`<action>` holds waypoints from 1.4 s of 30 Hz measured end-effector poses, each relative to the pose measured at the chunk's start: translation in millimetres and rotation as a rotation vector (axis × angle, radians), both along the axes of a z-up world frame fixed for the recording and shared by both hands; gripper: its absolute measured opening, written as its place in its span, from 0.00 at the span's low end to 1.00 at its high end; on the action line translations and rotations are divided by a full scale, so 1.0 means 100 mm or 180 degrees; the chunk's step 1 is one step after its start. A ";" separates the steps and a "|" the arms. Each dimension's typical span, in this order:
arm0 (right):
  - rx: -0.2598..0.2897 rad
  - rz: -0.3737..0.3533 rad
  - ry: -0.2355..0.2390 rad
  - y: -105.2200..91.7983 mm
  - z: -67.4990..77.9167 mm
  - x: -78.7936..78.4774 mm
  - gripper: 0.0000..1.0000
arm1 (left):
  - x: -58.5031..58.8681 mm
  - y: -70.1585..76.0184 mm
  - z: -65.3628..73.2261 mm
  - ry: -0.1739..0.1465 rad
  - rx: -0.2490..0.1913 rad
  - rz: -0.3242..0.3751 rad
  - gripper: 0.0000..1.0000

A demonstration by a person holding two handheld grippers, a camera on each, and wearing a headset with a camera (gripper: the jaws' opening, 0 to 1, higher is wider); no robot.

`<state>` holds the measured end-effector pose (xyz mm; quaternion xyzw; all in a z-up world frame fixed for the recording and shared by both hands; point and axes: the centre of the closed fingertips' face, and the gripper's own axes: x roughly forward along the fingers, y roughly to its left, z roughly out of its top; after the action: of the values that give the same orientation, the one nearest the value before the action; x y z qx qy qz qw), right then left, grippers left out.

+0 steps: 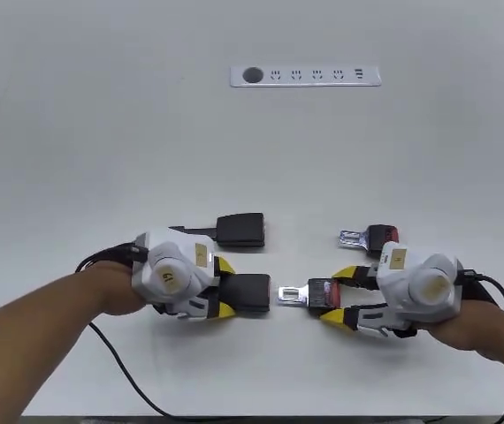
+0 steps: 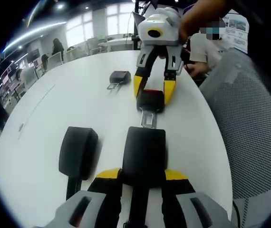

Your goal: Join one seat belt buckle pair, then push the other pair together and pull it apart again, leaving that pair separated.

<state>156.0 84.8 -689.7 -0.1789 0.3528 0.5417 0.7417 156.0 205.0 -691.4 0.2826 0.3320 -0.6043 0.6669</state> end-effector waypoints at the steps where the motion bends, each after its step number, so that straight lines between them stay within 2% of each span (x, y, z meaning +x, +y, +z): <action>1: 0.0003 0.0010 -0.0003 0.02 0.00 0.00 0.33 | 0.00 0.00 0.00 0.0000 0.0001 0.0000 0.33; 4: 0.0059 -0.0025 0.0043 0.10 0.01 0.01 0.33 | 0.00 0.00 0.00 -0.0002 0.0009 0.0000 0.33; 7: 0.0034 0.0046 -0.0032 0.14 0.00 0.02 0.33 | 0.00 0.00 0.00 -0.0002 0.0012 0.0000 0.33; 12: 0.0124 0.0056 0.0044 0.28 0.02 -0.02 0.33 | 0.01 0.00 0.00 0.0001 0.0020 0.0016 0.33; 13: 0.0090 0.0045 0.0028 0.30 0.01 -0.01 0.33 | 0.00 0.01 0.00 0.0007 0.0031 0.0017 0.33; 14: 0.0016 0.0139 -0.0057 0.28 0.01 -0.01 0.33 | 0.00 0.01 0.00 0.0017 0.0034 0.0015 0.33; 15: 0.0049 0.0081 0.0003 0.28 0.01 -0.02 0.33 | 0.00 0.01 0.00 0.0016 0.0033 0.0015 0.33; 24: 0.0080 0.0041 0.0037 0.30 0.00 -0.01 0.32 | 0.01 0.00 -0.01 0.0020 0.0094 0.0024 0.33; 30: 0.0031 0.0077 0.0013 0.34 0.00 -0.01 0.32 | 0.02 0.00 -0.02 0.0015 0.0116 -0.0015 0.33; 34: 0.0090 0.0034 0.0054 0.39 -0.02 0.00 0.32 | 0.03 0.00 -0.02 0.0019 0.0123 -0.0011 0.33; 38: 0.0051 0.0050 -0.0005 0.50 -0.03 0.00 0.32 | 0.02 0.00 -0.02 0.0013 0.0122 -0.0019 0.33; 42: 0.0052 0.0052 0.0003 0.49 -0.03 0.01 0.32 | 0.02 0.00 -0.01 0.0014 0.0118 -0.0018 0.33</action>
<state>156.5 133.8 -693.2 -0.1754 0.3473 0.5507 0.7385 158.4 204.6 -692.6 0.2946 0.3438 -0.6005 0.6591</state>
